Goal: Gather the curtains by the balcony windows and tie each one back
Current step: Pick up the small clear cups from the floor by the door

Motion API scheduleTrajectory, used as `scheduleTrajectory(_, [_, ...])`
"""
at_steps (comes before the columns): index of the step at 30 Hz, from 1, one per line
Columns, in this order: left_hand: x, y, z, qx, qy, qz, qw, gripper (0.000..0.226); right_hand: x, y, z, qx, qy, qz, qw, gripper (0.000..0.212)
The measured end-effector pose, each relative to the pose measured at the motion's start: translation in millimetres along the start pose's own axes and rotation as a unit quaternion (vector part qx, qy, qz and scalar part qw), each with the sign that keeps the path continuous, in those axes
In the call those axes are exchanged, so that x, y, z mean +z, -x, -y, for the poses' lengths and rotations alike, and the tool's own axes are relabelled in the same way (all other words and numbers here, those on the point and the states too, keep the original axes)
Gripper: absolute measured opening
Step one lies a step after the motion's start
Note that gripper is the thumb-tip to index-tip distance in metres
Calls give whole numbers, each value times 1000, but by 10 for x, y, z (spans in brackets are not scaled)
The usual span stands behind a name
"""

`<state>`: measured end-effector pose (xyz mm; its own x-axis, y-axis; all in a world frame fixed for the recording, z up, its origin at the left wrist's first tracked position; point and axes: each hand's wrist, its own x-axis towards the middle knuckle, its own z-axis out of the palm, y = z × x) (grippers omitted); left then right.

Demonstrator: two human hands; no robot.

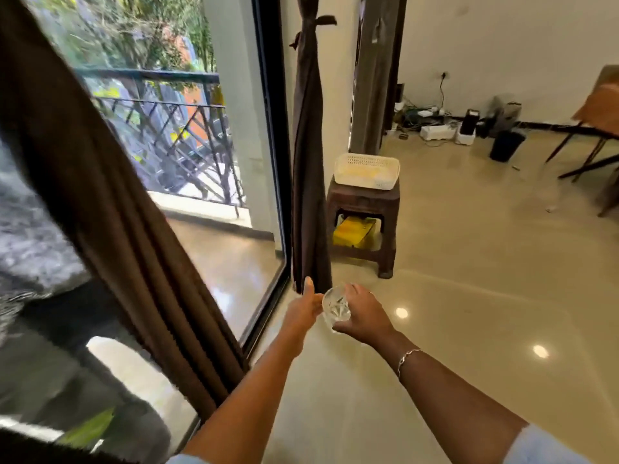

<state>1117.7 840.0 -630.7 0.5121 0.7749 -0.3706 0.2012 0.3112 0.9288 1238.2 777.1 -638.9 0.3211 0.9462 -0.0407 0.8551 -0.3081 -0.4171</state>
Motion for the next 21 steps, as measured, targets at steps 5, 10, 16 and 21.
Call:
scheduleTrajectory(5, [310,-658,-221,-6,1,1,1000,53,-231,-547,-381,13,1,-4,1000,75])
scheduleTrajectory(10, [461,-1367,-400,1,-9,20,1000,52,-358,-1151,-693,31,3,-10,999,78])
scheduleTrajectory(16, [566,-2557,-751,2,-16,42,999,58,-521,-2217,-1044,55,-3,-21,998,88])
scheduleTrajectory(21, [618,-3404,-1107,-6,-30,68,997,47,-725,-3055,-1250,77,7,-13,997,83])
